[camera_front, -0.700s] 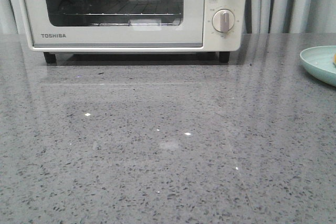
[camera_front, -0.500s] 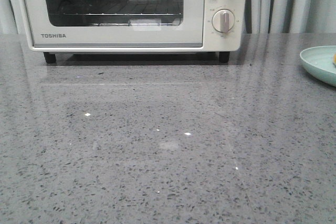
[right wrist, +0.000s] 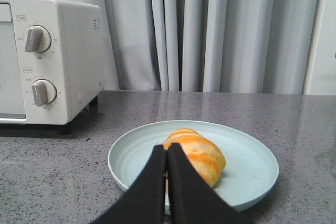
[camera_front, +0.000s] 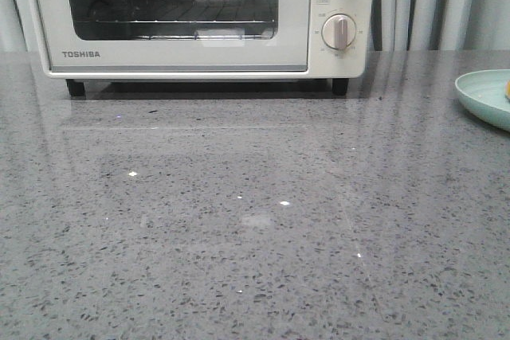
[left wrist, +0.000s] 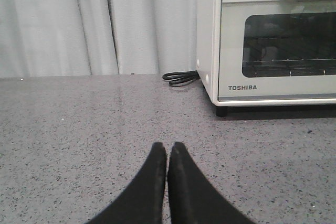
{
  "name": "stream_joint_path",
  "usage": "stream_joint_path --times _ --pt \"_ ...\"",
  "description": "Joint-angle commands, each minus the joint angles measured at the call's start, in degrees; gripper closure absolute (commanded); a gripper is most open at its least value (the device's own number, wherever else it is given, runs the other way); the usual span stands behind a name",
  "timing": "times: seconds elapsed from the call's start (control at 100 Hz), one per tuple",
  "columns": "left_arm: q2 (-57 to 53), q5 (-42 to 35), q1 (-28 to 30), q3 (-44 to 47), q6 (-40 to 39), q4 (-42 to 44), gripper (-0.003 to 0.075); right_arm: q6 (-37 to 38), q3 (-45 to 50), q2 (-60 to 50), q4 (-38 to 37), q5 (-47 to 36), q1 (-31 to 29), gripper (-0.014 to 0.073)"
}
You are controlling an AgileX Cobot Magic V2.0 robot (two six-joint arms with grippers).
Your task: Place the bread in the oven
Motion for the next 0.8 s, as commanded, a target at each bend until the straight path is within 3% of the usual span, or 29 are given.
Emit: stream_joint_path --times 0.0,0.13,0.35,0.53,0.7,0.79 --pt "-1.61 -5.02 0.09 1.30 -0.18 -0.84 0.0741 -0.45 1.38 -1.17 -0.44 -6.23 -0.19 0.0632" --pt "-1.61 -8.87 0.09 1.30 -0.18 -4.34 0.0741 -0.37 1.38 -1.17 -0.44 -15.31 -0.19 0.0632" --pt "-1.61 -10.44 0.09 1.30 -0.18 -10.33 0.0741 0.15 1.38 -1.17 -0.34 -21.16 -0.19 0.0633" --pt "-1.61 -15.03 0.09 0.95 -0.43 -21.11 0.0741 14.35 1.38 -1.17 0.18 -20.12 -0.19 0.0633" --pt "-1.61 -17.06 0.09 0.71 -2.26 -25.95 0.0741 14.97 0.75 -1.17 0.18 -18.90 -0.19 0.0629" --pt "-1.61 -17.50 0.09 -0.15 -6.24 -26.28 0.0741 18.11 -1.39 -1.17 0.18 -13.44 -0.19 0.0617"
